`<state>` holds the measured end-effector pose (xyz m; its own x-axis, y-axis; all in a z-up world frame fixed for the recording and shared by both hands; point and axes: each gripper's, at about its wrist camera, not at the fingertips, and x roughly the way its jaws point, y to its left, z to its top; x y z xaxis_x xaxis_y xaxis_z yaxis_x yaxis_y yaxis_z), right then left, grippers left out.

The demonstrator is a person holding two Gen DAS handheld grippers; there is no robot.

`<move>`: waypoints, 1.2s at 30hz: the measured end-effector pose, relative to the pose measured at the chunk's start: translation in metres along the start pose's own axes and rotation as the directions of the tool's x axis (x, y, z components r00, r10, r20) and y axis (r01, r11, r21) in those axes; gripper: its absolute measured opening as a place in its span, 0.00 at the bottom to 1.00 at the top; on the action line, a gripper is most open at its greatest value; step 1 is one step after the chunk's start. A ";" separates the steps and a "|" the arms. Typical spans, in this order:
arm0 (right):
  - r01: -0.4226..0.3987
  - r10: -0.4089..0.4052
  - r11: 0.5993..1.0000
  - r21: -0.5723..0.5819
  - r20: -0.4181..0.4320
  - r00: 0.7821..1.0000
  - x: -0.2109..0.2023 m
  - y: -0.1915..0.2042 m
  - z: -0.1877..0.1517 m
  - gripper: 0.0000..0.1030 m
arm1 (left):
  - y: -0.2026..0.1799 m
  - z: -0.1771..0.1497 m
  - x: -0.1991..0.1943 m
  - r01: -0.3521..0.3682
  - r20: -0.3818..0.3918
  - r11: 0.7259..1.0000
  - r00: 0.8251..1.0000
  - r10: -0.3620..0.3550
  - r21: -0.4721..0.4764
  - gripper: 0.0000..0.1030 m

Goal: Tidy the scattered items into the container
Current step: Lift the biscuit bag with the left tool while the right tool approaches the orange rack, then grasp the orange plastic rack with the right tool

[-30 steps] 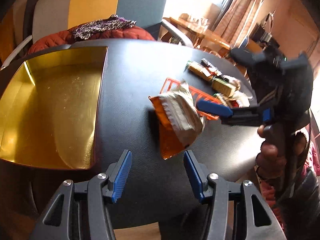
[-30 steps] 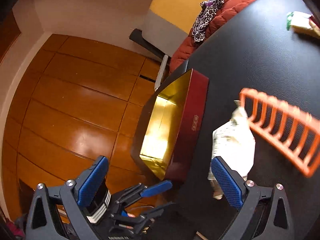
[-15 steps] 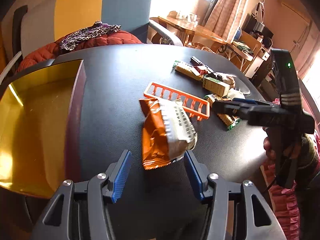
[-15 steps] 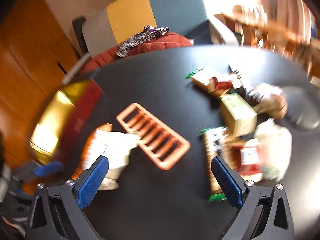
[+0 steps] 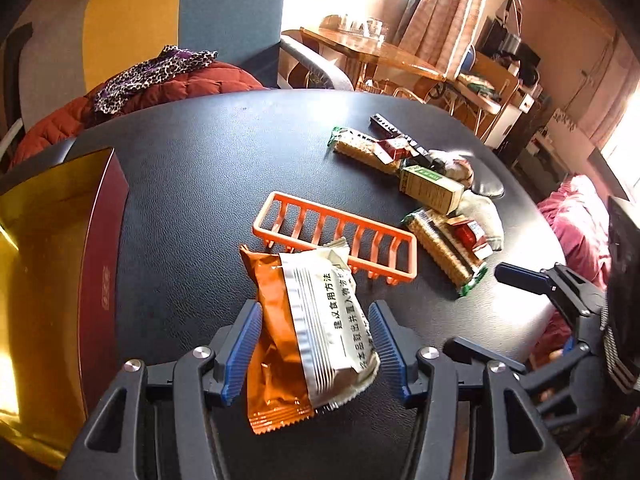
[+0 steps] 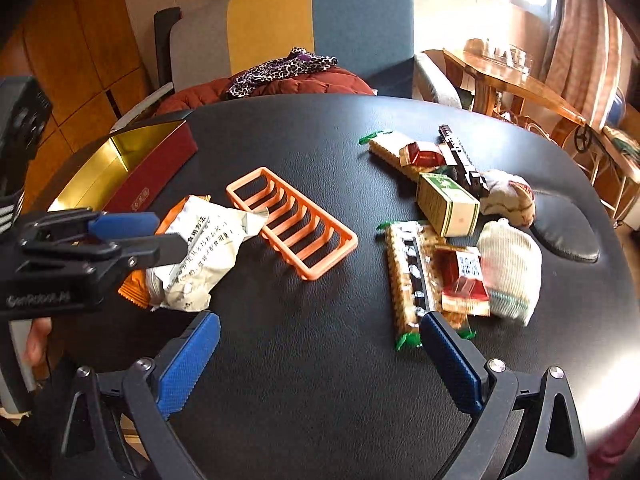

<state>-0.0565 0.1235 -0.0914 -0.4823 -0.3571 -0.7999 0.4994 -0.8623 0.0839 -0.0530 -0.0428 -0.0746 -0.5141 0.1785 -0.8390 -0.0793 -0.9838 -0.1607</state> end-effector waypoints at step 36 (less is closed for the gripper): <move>-0.075 -0.060 0.875 -0.479 -0.261 0.963 0.114 0.044 0.094 0.87 | 0.039 -0.046 0.009 0.087 -0.070 0.986 0.993 -0.098 -0.143 0.71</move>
<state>-0.1567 0.0114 -0.1231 -0.3065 -0.1985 -0.9309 0.8177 -0.5555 -0.1508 -0.0218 -0.0791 -0.1126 -0.4423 0.2745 -0.8538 -0.0004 -0.9521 -0.3059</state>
